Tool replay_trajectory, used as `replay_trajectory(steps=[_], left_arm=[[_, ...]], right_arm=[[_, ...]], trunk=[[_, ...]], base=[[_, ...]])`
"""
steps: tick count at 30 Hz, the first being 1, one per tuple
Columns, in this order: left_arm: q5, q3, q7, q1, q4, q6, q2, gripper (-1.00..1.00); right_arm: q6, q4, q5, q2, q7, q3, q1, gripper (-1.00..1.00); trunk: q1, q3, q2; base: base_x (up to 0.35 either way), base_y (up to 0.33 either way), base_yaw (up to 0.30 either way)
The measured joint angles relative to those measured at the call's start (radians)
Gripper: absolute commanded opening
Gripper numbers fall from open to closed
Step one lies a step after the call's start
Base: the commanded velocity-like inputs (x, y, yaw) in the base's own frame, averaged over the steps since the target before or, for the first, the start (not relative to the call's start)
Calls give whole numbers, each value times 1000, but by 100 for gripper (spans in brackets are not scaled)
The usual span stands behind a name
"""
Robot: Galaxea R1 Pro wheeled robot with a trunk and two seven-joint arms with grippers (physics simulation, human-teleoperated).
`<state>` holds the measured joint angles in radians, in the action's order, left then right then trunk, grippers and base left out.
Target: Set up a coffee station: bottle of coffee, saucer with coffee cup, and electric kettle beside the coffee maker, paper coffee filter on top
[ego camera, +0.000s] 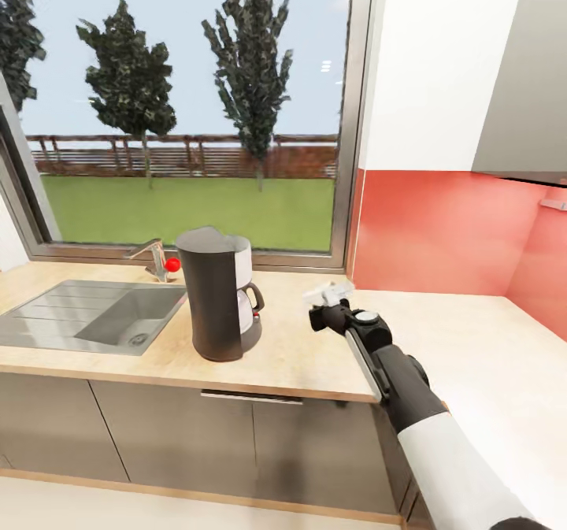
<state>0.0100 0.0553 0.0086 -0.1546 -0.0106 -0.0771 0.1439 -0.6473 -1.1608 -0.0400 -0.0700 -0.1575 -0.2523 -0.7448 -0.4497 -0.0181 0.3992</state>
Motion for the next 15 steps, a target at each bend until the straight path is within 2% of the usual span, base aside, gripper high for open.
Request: replay_trajectory(steps=[2, 5, 7, 8, 11, 13, 14, 15], left_arm=[[0, 0, 0, 0, 2, 0, -1, 100], [0, 0, 0, 0, 4, 0, -2, 100], [0, 0, 0, 0, 5, 0, -3, 100], [0, 0, 0, 0, 6, 0, -3, 100], [0, -1, -1, 0, 10, -1, -3, 100], [0, -1, -2, 0, 10, 1, -4, 100], [-1, -1, -3, 0, 11, 6, -6, 100], [-1, -1, -3, 0, 11, 6, -7, 100]], right_arm=[[-50, 4, 0, -3, -2, -14, -59, -100], [-116, 30, -1, -6, -4, -85, -155, -100], [-177, 61, -2, -6, -5, -144, -241, -100], [-196, 70, -2, -6, -5, -157, -265, -100], [-322, 122, -1, -7, -6, -218, -392, -100], [-353, 139, 1, -7, -22, -236, -455, -100], [-369, 145, 0, -7, -75, -248, -508, -100], [-370, 146, 1, -7, -83, -252, -517, -100]], trunk=[[0, 0, 0], [0, 0, 0], [0, 0, 0], [0, 0, 0], [0, 0, 0], [0, 0, 0], [0, 0, 0], [0, 0, 0]], base=[[0, 0, 0], [0, 0, 0], [0, 0, 0], [0, 0, 0], [0, 0, 0], [0, 0, 0], [0, 0, 0], [0, 0, 0]])
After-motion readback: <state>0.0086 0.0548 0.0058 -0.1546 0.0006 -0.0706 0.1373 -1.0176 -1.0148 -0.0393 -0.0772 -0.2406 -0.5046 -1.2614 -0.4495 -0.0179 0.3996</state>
